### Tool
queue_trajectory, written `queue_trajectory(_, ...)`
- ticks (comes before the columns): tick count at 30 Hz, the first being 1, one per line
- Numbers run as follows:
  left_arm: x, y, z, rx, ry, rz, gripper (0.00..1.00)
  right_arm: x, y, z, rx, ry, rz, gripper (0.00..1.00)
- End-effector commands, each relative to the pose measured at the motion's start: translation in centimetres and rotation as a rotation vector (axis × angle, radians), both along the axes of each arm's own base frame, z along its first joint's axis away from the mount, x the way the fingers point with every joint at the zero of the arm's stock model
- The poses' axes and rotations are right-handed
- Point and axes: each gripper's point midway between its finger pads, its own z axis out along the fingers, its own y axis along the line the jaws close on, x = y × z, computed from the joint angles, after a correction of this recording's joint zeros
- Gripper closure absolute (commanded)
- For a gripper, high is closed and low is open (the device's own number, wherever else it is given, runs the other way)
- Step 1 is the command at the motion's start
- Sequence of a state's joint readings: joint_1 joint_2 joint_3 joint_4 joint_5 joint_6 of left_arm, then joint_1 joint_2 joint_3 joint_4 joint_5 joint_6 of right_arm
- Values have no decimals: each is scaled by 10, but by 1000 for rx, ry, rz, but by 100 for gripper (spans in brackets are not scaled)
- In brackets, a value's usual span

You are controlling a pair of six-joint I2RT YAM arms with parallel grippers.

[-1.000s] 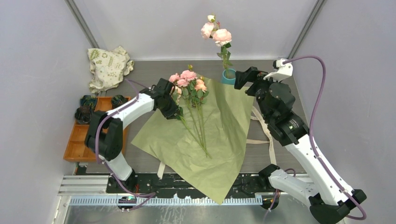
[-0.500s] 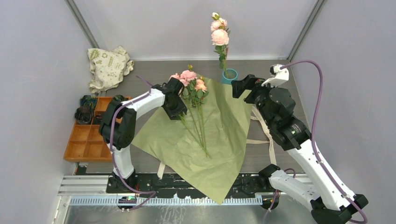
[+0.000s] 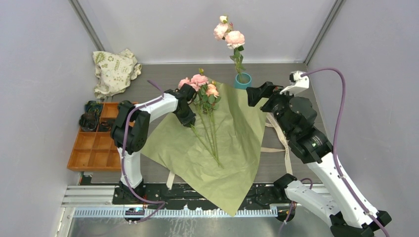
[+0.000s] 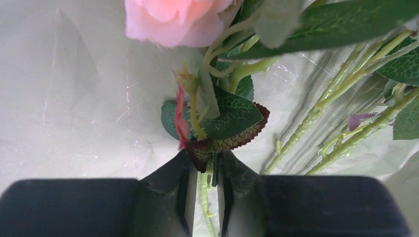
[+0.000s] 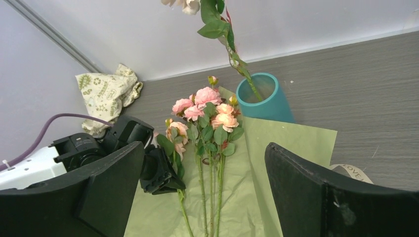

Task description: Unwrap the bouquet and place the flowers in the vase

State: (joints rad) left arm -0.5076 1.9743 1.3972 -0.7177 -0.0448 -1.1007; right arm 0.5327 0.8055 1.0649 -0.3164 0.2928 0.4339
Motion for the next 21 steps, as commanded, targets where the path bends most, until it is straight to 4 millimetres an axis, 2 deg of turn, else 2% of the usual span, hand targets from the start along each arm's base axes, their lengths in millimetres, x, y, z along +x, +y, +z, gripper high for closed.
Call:
queue_trajectory(1, 9, 4, 5, 9, -19, 18, 85, -10, -5, 25, 49, -64, 1, 3)
queue_trajectory(2, 9, 4, 6, 9, -24, 15, 96, -11, -6, 25, 47, -63, 0, 3)
queue_trajectory(3, 10, 4, 8, 8, -27, 12, 100, -12, -7, 25, 46, -62, -3, 3)
queue_trajectory(9, 11, 6, 22, 10, -49, 0, 100, -14, -12, 25, 45, -61, -22, 3)
queue_trajectory(12, 13, 11, 43, 20, -103, -4, 100, -14, -14, 24, 40, -59, -35, 3)
queue_trajectory(14, 19, 16, 68, 28, -177, -11, 100, -14, -16, 25, 37, -60, -42, 3)
queue_trajectory(16, 28, 22, 106, 46, -278, -20, 100, -15, -17, 26, 38, -64, -45, 3)
queue_trajectory(19, 44, 28, 176, 57, -459, -31, 100, -16, -19, 28, 40, -69, -51, 3)
queue_trajectory(21, 54, 26, 231, 48, -609, -54, 100, -18, -21, 29, 43, -73, -57, 3)
